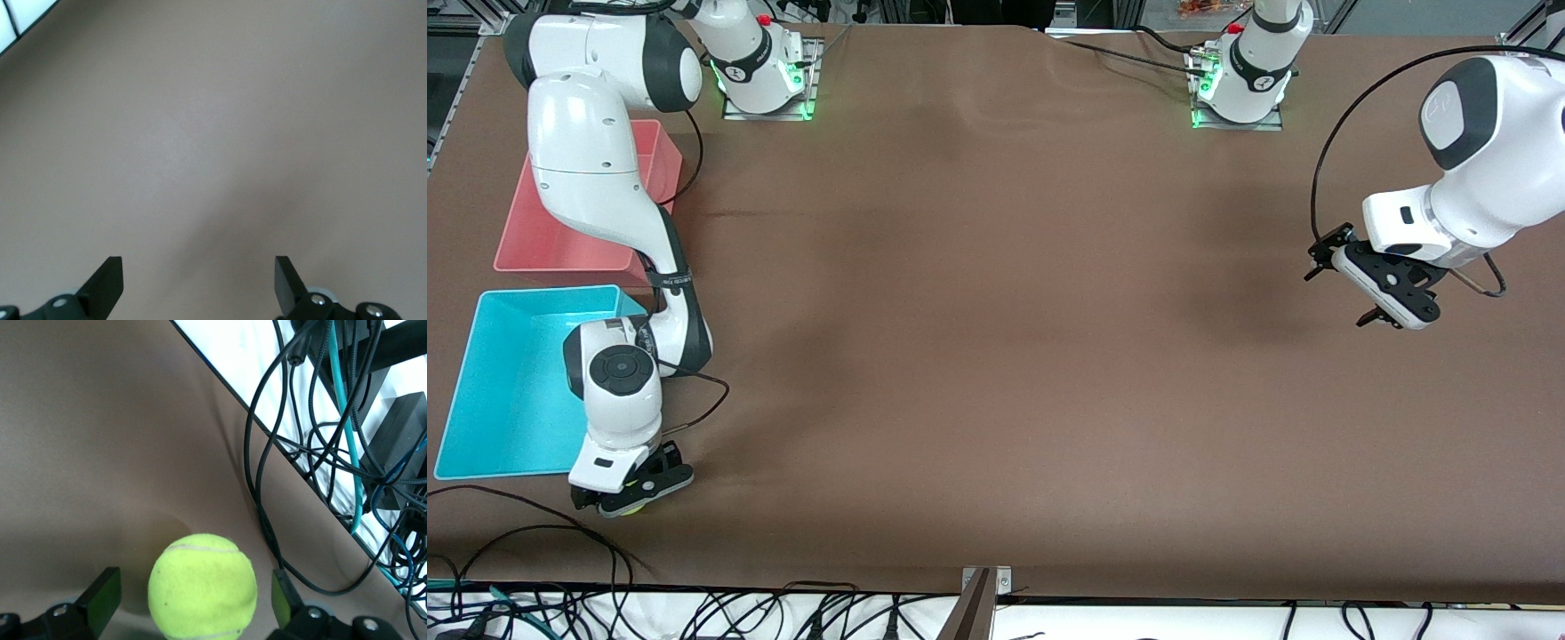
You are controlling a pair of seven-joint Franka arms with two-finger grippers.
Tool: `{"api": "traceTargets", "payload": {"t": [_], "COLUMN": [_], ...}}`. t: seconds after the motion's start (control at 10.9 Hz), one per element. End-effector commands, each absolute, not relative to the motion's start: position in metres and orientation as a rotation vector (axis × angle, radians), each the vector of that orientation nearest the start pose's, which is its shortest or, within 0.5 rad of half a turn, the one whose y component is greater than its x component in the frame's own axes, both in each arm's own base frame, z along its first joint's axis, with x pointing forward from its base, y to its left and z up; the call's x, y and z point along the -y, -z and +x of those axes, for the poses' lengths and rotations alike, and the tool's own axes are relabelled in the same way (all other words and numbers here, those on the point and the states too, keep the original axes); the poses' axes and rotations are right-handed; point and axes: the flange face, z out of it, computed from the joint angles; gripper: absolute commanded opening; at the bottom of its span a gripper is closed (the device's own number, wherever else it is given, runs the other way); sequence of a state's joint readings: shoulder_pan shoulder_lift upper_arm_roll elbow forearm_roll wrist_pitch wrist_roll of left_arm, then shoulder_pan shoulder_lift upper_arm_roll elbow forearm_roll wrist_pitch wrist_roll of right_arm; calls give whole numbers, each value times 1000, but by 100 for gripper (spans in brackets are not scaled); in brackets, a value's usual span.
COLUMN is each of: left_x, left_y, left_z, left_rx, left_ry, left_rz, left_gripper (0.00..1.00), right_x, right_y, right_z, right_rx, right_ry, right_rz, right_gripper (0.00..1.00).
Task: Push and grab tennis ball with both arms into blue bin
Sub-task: 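Grasp the tennis ball with the right gripper while the left gripper withdraws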
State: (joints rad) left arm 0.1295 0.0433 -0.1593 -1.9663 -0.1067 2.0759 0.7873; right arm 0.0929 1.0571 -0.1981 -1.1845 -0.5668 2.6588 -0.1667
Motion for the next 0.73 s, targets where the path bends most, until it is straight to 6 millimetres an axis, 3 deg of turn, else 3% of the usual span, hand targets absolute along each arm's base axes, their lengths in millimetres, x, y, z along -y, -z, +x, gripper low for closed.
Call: {"api": "traceTargets", "payload": {"t": [0.0,0.18,0.37,0.55,0.64], "left_x": [21,7,3,1,2], "left_y": [-477,-497,-512,-523,-530], "left_z": [572,574,573,573,573], "left_rx": [-1109,-1083,-1019,-960,-936], "left_ry": [122,92,58,25,16], "left_rz": [-2994,-3013,-3041,-3020,-3027], "left_gripper": [100,100,100,100,100], "right_x": [28,30,30,26,25], "right_y": [-181,-174,-169,-167,-168], "right_z": [794,793,793,793,793], "right_rx": [-831,-825,-826,-828,-827], "right_ry": [-439,-443,-445,-460,-463], "right_rz": [2385,2393,2395,2401,2403], "right_gripper": [100,100,87,34,26]}}
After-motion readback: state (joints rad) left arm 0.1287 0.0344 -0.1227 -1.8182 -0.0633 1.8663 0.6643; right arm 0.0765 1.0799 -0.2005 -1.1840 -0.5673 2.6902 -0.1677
